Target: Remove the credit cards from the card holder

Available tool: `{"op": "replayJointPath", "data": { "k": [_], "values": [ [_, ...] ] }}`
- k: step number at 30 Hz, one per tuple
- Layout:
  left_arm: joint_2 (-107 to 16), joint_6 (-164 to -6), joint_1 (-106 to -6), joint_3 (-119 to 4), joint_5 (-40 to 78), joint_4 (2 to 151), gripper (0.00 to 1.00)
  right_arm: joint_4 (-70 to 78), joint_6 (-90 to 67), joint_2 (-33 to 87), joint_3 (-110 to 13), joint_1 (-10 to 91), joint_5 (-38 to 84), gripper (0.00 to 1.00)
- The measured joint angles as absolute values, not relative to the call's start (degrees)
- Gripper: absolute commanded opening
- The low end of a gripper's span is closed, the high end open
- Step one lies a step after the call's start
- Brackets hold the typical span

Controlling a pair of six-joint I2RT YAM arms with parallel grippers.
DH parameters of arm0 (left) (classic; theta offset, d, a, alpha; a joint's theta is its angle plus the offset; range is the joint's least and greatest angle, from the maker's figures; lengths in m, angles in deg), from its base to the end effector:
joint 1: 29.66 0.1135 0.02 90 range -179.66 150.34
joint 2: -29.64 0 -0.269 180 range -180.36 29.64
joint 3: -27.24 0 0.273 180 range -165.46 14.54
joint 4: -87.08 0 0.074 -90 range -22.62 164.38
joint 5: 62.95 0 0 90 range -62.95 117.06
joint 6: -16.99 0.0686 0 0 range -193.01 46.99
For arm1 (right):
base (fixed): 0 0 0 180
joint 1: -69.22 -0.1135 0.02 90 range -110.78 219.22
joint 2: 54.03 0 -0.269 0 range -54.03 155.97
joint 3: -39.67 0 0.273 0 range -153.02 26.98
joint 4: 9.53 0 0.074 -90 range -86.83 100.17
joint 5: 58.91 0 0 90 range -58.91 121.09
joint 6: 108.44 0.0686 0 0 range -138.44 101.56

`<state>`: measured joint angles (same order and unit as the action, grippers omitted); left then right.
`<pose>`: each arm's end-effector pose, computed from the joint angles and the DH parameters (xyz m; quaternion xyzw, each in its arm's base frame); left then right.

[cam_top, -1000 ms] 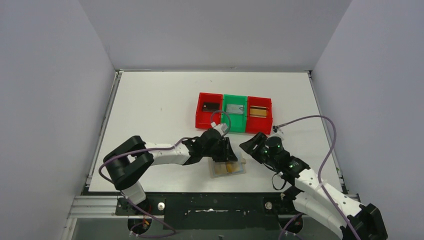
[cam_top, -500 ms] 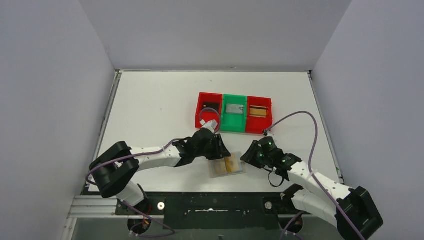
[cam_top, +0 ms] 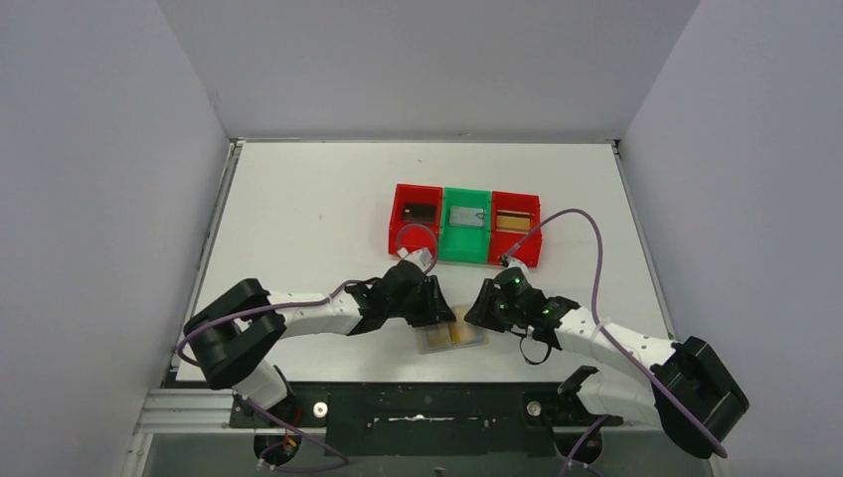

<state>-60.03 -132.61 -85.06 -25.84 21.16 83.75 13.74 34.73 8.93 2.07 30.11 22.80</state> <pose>0.1911 -0.2894 0.1285 -0.0114 0.9050 -0.3815 0.1879 0.1786 0.1579 0.1297 0.0889 0.9292 0.3009 0.1954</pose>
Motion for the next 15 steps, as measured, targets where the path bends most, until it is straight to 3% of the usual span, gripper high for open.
{"op": "replayJointPath", "data": {
  "k": [15],
  "values": [
    [-64.86, -132.87, -85.06, -27.30, 19.48, 83.33, 0.35, 12.19, 36.87, 12.08, 3.54, 31.42, 24.13, 0.23]
  ]
}}
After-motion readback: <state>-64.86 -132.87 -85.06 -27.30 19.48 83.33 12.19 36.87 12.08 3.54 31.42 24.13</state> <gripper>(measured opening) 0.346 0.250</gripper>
